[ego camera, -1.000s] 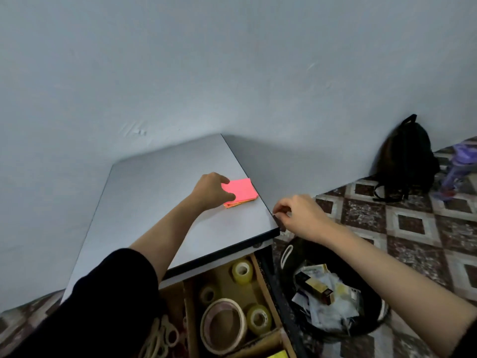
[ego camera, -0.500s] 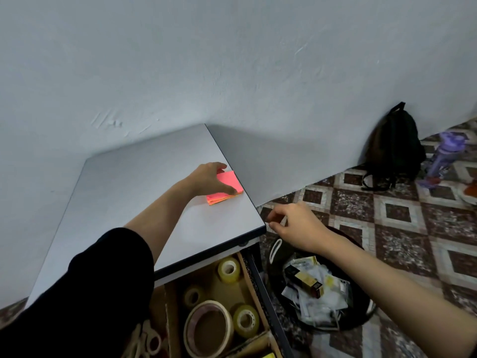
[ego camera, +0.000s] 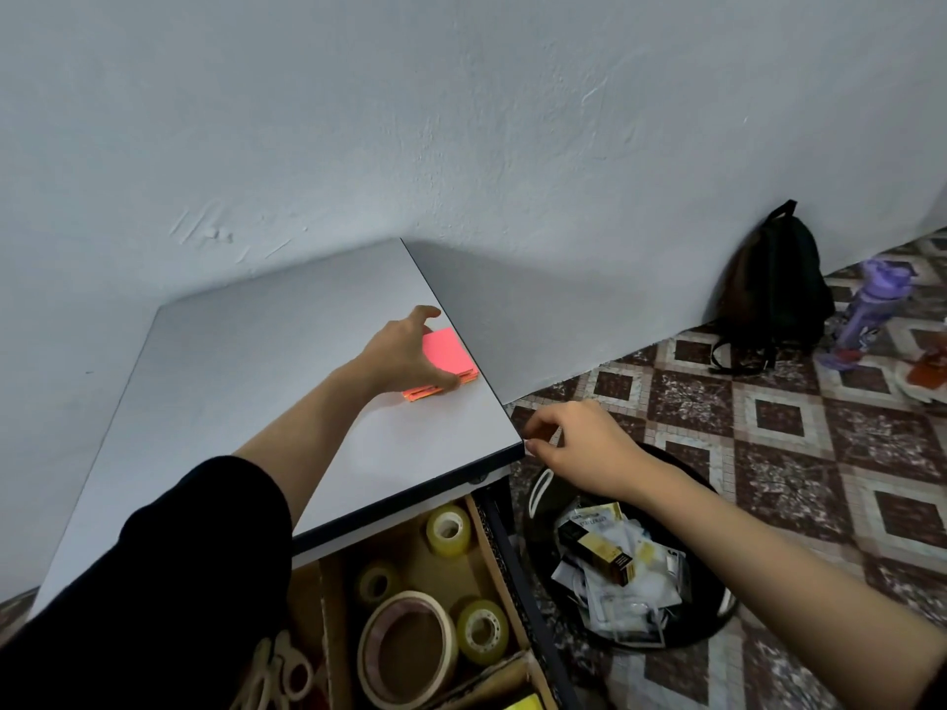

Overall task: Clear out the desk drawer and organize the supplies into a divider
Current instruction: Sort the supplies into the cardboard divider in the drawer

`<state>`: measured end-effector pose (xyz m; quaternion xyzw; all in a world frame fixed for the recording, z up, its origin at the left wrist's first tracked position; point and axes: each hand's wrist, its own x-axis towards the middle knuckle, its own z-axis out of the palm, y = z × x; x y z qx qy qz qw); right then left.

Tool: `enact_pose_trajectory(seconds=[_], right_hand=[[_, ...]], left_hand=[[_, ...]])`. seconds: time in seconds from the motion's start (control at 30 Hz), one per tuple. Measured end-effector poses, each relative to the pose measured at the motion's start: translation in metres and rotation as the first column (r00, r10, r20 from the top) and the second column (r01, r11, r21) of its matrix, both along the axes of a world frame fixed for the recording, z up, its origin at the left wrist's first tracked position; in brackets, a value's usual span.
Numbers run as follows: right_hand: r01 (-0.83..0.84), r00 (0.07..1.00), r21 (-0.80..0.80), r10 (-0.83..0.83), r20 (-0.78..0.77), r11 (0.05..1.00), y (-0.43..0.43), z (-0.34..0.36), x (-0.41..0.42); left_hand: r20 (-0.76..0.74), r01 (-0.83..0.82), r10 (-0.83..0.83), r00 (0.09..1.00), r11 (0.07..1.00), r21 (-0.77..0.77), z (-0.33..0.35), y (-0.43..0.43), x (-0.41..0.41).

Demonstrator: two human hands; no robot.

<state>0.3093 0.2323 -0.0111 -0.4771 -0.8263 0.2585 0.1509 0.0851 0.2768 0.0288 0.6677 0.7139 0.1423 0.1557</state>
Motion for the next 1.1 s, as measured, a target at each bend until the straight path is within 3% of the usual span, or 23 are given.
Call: enact_pose_trajectory(seconds=[0.17, 0.33, 0.6, 0.83, 0.93, 1.1], right_hand=[[0.01, 1.0, -0.01, -0.01, -0.012, 1.0, 0.002, 0.002, -0.005], [0.006, 1.0, -0.018, -0.007, -0.008, 1.0, 0.0, 0.002, -0.005], [0.09, 0.993, 0.043, -0.086, -0.08, 0.995, 0.018, 0.019, -0.015], [-0.091, 0.996, 0.095, 0.089, 0.028, 0.991, 0.05, 0.035, -0.083], [-0.158, 0.982, 0.031, 0.154, 0.11, 0.987, 0.06, 0.038, -0.102], [-0.16, 0.977, -0.129, 0.176, 0.12, 0.979, 0.073, 0.041, -0.112]], left_hand=[[-0.033, -0.003, 0.001, 0.999, 0.999, -0.033, -0.001, -0.001, -0.002], [-0.064, -0.037, 0.041, 0.997, 0.997, 0.073, -0.004, -0.002, -0.001], [0.117, -0.098, 0.082, 0.99, 0.984, 0.147, 0.012, -0.02, -0.02], [0.119, -0.109, 0.102, 0.988, 0.993, 0.052, 0.017, -0.075, -0.052], [0.129, -0.111, 0.107, 0.986, 0.994, 0.02, 0.014, -0.099, -0.061], [0.207, -0.141, 0.137, 0.969, 0.99, 0.003, 0.01, -0.125, -0.071]])
